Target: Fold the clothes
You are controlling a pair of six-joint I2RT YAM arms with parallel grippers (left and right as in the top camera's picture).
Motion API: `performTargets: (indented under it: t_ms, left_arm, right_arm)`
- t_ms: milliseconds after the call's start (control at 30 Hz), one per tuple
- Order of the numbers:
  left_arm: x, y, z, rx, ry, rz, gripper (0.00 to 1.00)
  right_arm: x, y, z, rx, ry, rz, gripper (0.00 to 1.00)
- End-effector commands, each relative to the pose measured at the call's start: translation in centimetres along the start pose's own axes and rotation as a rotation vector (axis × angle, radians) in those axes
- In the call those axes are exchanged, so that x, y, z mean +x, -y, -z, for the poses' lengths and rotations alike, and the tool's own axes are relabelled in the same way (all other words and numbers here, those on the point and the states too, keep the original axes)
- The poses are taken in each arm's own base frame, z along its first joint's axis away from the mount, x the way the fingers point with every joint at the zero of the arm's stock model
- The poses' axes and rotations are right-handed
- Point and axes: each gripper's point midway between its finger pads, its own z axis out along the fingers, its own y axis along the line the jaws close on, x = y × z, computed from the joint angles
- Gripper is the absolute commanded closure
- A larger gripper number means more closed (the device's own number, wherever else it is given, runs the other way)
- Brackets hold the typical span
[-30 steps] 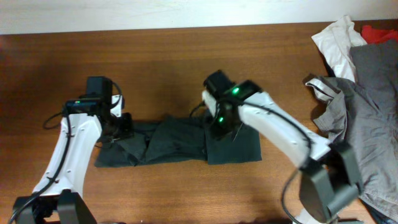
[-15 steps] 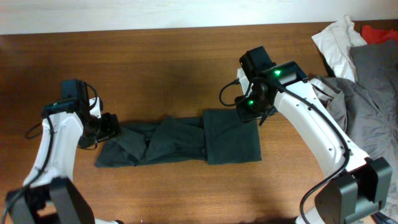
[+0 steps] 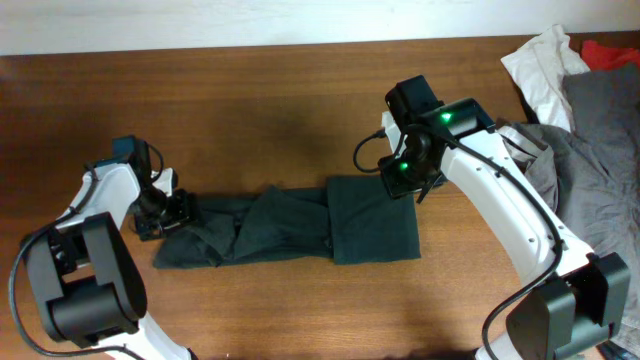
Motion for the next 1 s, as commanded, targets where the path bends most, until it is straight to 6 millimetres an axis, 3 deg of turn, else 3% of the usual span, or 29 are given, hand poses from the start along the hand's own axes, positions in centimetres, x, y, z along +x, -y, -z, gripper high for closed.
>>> performTargets:
  t_ms: [0, 100, 133, 167, 267, 433, 567, 733, 767, 867, 967]
  left_arm:
    - [2.3, 0.9, -3.7, 0.09, -0.141, -0.002, 0.41]
    - [2.6, 1.0, -3.6, 0.092, -0.151, 0.0, 0.65]
    - [2.5, 1.0, -3.4, 0.091, -0.147, -0.001, 0.8]
    - [2.5, 1.0, -3.2, 0.091, -0.146, 0.0, 0.88]
    - [2.0, 0.7, -1.9, 0.093, -0.124, 0.005, 0.98]
    - [-1.0, -1.5, 2.4, 0.085, -0.017, 0.064, 0.99]
    - [-3.3, -5.3, 6.5, 0.01, 0.066, 0.133, 0.99]
    - [-5.3, -8.7, 11.0, 0.002, 0.165, 0.212, 0.99]
    - [-5.7, -9.4, 12.7, 0.0, 0.19, 0.23, 0.99]
    - [-5.4, -8.6, 14.6, 0.036, 0.186, 0.231, 0.99]
    - [-4.8, -5.4, 15.7, 0.144, 0.151, 0.202, 0.99]
  right_arm:
    - [-0.1, 0.4, 0.4, 0.016, 0.01, 0.0, 0.56]
    - [0.0, 0.4, 0.4, 0.016, 0.003, -0.001, 0.56]
    - [0.1, 0.4, 0.4, 0.017, 0.001, 0.0, 0.56]
    - [0.1, 0.4, 0.4, 0.017, 0.0, 0.0, 0.56]
    - [0.1, 0.4, 0.4, 0.017, 0.001, -0.001, 0.56]
    - [0.1, 0.5, 0.4, 0.021, 0.002, -0.002, 0.56]
    - [0.0, 0.5, 0.4, 0.021, 0.004, -0.002, 0.56]
    - [0.0, 0.5, 0.4, 0.021, 0.003, -0.002, 0.56]
    - [0.0, 0.5, 0.4, 0.021, 0.003, -0.002, 0.56]
    - [0.0, 0.5, 0.4, 0.021, 0.004, -0.002, 0.56]
    - [0.0, 0.5, 0.4, 0.021, 0.004, -0.002, 0.56]
